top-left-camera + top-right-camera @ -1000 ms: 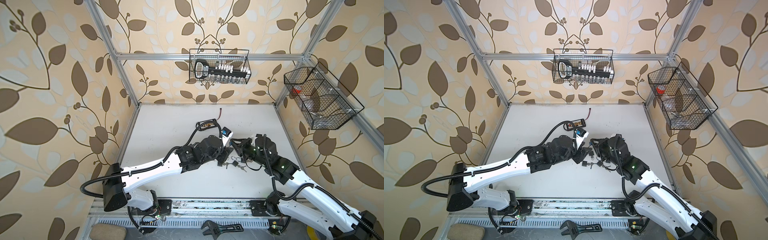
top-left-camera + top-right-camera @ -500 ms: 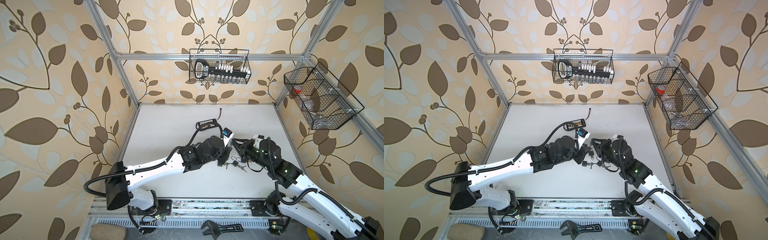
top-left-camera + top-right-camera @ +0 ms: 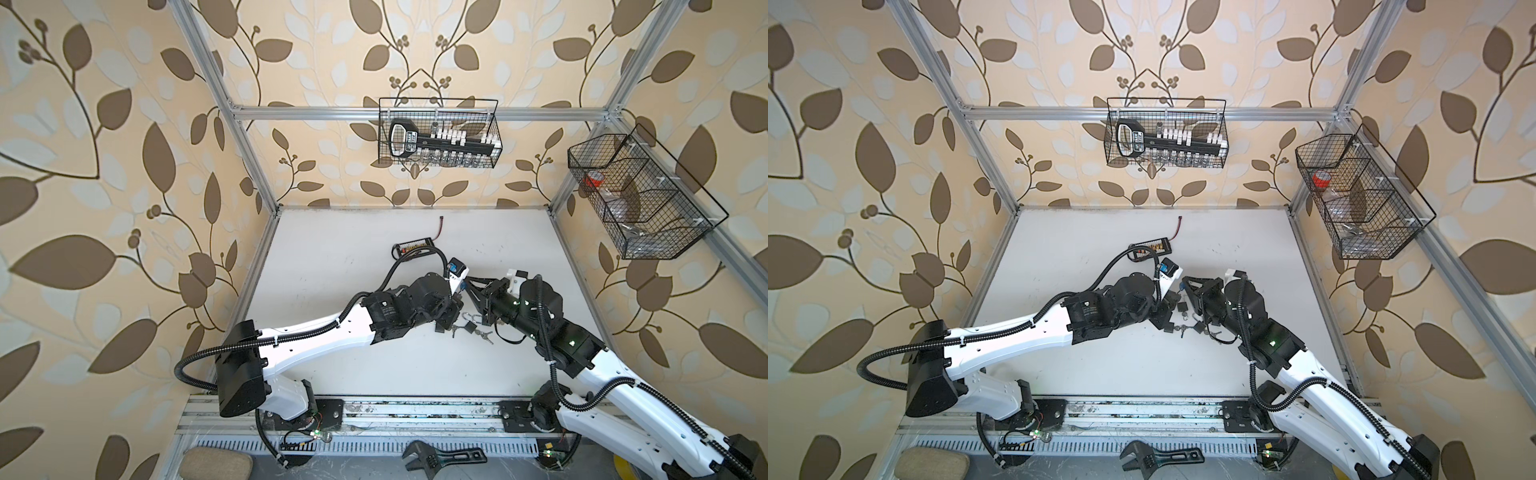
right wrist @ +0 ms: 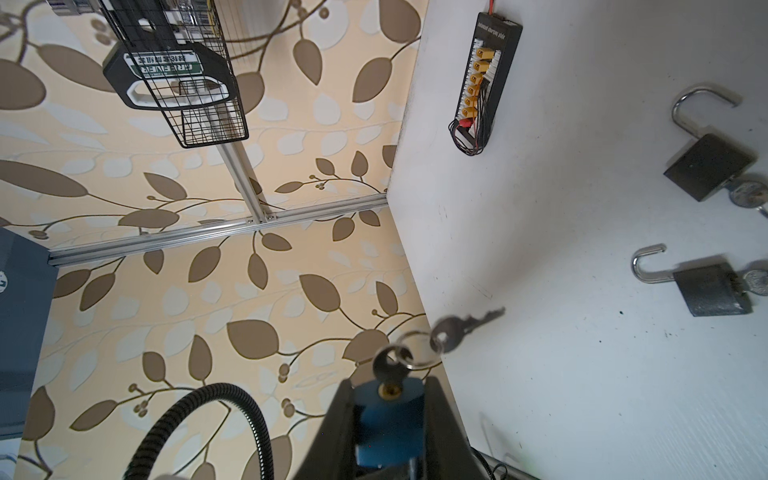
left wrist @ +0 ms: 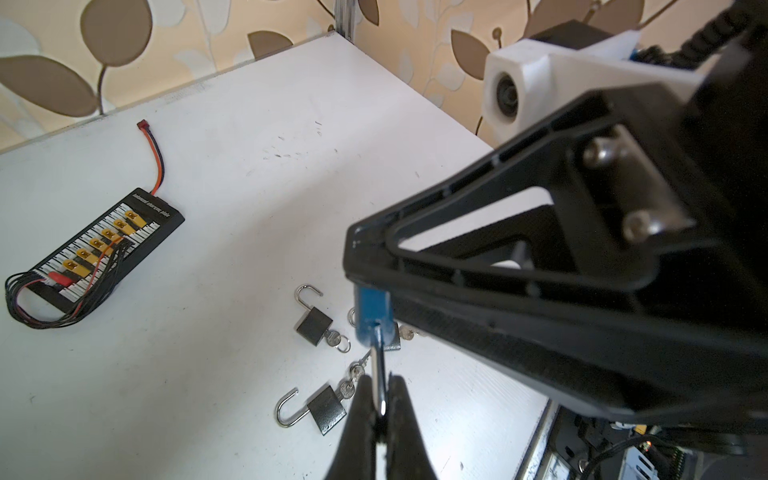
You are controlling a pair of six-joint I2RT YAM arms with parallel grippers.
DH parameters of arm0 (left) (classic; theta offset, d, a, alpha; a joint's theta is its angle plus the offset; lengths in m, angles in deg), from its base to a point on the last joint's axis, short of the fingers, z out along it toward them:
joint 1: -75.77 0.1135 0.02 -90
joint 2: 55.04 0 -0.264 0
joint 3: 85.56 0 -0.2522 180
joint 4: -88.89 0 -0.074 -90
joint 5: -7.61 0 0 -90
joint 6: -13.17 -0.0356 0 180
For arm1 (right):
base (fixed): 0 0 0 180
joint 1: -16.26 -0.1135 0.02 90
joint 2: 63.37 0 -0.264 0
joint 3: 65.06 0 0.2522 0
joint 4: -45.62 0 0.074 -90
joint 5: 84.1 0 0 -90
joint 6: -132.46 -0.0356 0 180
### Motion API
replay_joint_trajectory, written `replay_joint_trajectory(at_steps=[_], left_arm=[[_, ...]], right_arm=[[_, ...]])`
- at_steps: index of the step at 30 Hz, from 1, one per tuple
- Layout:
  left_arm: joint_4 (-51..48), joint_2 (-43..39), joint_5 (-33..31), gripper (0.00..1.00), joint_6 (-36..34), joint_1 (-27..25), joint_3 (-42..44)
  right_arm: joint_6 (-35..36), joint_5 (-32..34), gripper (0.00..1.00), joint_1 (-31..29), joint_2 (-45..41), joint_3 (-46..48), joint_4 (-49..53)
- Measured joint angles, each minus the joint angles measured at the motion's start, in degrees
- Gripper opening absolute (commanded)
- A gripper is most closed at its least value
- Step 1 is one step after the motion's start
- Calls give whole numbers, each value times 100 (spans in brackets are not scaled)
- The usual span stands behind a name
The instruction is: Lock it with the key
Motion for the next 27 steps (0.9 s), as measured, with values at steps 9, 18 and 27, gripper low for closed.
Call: replay_joint_trajectory(at_steps=[9, 18, 27], left_arm=[[-131, -85, 13, 0, 2, 0, -22], [-448, -463, 299, 0, -4, 98, -59], [-1222, -789, 1696, 0, -118, 1281, -431]], right_arm=[[20, -28, 35, -22, -48, 7, -20], [968, 367, 91, 7, -107, -98, 107], [3995, 754, 97, 7, -297, -704, 184]])
